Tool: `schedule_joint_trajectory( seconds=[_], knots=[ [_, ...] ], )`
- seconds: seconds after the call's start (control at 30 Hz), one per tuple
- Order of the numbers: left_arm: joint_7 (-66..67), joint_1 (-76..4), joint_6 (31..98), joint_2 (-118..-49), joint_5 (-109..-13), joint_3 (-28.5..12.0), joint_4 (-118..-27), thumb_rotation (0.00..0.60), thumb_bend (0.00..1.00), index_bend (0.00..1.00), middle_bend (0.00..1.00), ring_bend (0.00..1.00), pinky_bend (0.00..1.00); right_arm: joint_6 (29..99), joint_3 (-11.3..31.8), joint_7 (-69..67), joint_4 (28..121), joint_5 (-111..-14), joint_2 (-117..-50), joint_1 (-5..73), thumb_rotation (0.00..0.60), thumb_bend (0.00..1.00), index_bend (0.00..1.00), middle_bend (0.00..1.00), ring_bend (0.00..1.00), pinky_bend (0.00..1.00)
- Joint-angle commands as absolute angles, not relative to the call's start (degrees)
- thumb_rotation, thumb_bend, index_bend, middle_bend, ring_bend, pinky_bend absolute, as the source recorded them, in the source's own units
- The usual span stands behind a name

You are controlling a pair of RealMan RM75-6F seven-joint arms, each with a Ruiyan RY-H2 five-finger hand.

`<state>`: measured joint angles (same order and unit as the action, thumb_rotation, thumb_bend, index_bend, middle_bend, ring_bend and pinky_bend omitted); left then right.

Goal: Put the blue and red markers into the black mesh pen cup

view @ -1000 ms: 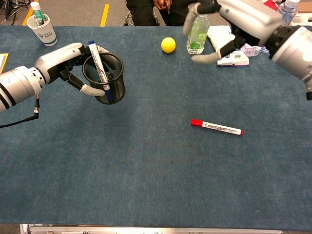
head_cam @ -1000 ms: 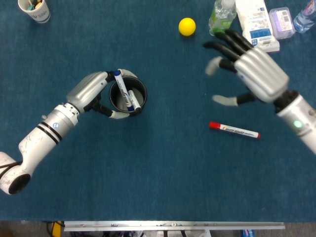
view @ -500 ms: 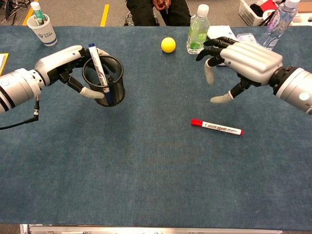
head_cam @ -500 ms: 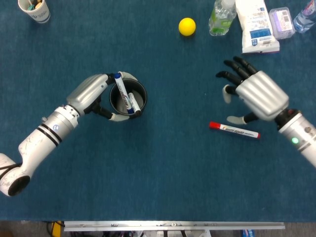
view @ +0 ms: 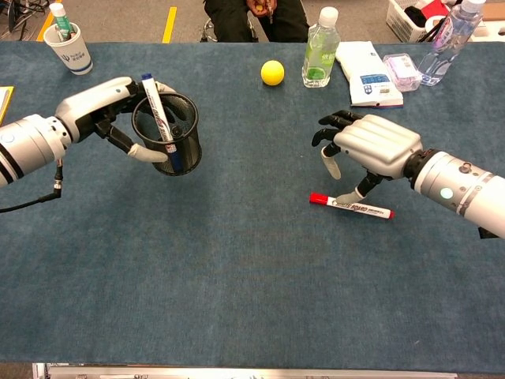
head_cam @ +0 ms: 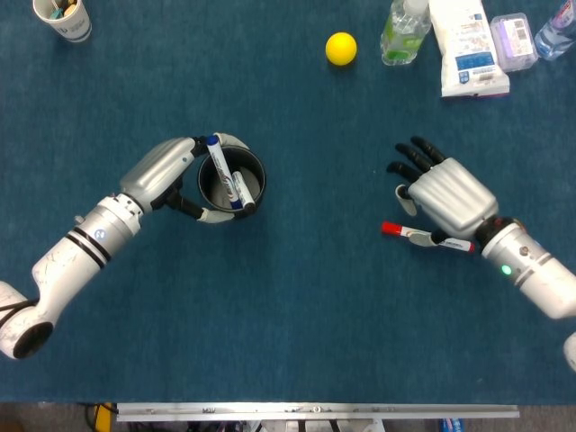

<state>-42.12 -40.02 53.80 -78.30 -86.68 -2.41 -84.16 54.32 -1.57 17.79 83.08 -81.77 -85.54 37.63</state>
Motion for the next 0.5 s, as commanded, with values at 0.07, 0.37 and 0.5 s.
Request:
schedule_joint_trajectory(
  seconds=[0.07,0.37,0.5],
  knots=[
    [-42.36,-39.92,53.89,-78.21,-86.78,-2.27,-84.01,0.6,0.15,0.32,0.33,0.29,0.25,53.06,-1.62,19.6,82.1,-81.05,-86.74,37.74,0.6,0.13,0.61,0.24,0.02,0.01],
    [-43.3,-39.96,54.12,-78.24,-87.31,-2.03,-83.48,0.6,0.15,0.32,0.33,0.29,0.25,51.24,-0.7,23.73,80.23,-79.95,-89.23,38.76,0.6,0.19,0.62,0.22,0.02,0.01],
    [-43.79,-39.88,54.44,-78.19,-87.51,-1.95,-83.16,0.6,0.15,0.32,0.33,0.29,0.25,49.76,-0.69,26.57,80.81,-79.84,-89.42,39.8,0.6,0.21,0.62,0.19,0.02,0.01]
  ],
)
